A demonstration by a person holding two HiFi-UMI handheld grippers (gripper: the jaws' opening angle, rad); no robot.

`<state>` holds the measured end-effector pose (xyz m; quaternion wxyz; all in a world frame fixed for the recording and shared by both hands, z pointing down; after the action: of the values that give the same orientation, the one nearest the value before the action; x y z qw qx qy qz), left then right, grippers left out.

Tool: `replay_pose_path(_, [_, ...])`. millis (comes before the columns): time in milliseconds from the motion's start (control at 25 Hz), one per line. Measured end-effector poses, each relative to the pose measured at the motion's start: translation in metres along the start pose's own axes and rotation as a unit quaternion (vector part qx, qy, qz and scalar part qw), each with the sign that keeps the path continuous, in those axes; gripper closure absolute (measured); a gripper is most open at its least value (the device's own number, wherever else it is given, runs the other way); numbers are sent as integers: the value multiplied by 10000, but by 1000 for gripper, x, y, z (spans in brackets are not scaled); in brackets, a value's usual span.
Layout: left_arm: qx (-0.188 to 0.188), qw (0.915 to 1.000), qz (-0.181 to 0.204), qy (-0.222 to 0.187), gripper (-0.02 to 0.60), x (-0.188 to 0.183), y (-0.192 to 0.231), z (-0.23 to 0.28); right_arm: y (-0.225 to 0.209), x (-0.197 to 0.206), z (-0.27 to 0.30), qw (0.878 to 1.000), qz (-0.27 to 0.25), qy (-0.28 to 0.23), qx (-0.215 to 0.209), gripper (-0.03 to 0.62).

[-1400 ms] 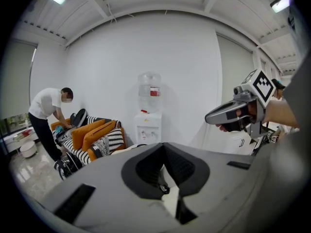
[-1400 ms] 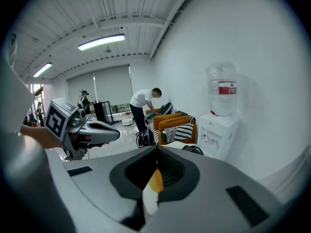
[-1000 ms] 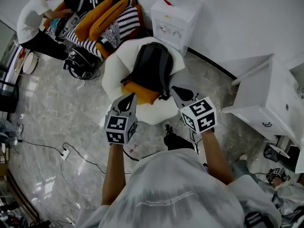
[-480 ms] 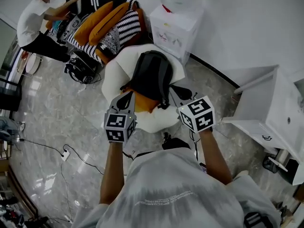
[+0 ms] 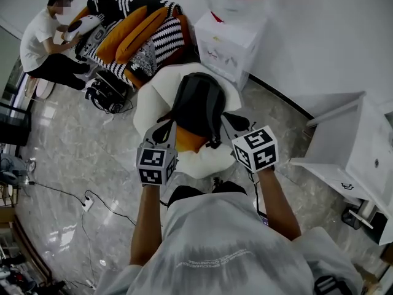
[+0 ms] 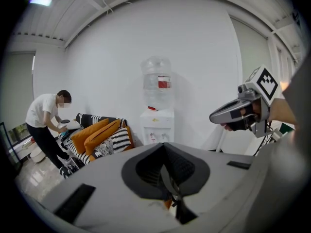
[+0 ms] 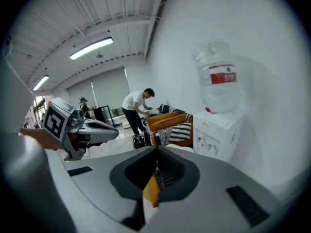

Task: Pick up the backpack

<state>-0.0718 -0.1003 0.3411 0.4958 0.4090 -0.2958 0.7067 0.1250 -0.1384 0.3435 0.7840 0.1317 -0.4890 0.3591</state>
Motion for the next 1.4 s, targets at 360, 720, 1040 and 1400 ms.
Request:
replay_pose_path(360, [237,9995,-1,223,578,15,31,21,-2,11,27,9991,259,232,260,592])
replay_pose_path(720, [837,9958,152,329,578,18,85,54,10,-1,70,9952,346,336,854,592])
replay_pose_path(1040, [973,9942,266,369,580,16,126,93,-4,-1,94,9893,622,234,1299,592])
replay_pose_path(1400, [1123,9909,526,532,578,23,153,135,-35,19,120,9803,970,351,1681,592])
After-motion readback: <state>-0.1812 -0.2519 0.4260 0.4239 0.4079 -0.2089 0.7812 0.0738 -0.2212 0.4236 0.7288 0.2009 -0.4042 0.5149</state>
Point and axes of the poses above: the fingertips, and each gripper's own axes: z forward along the fingers, y to its left, x out of its underside, the point moved 5 cm from there along -z, backward along the fingers, and after that the axes turned 3 degrees about -z, right-handed, at the moved point
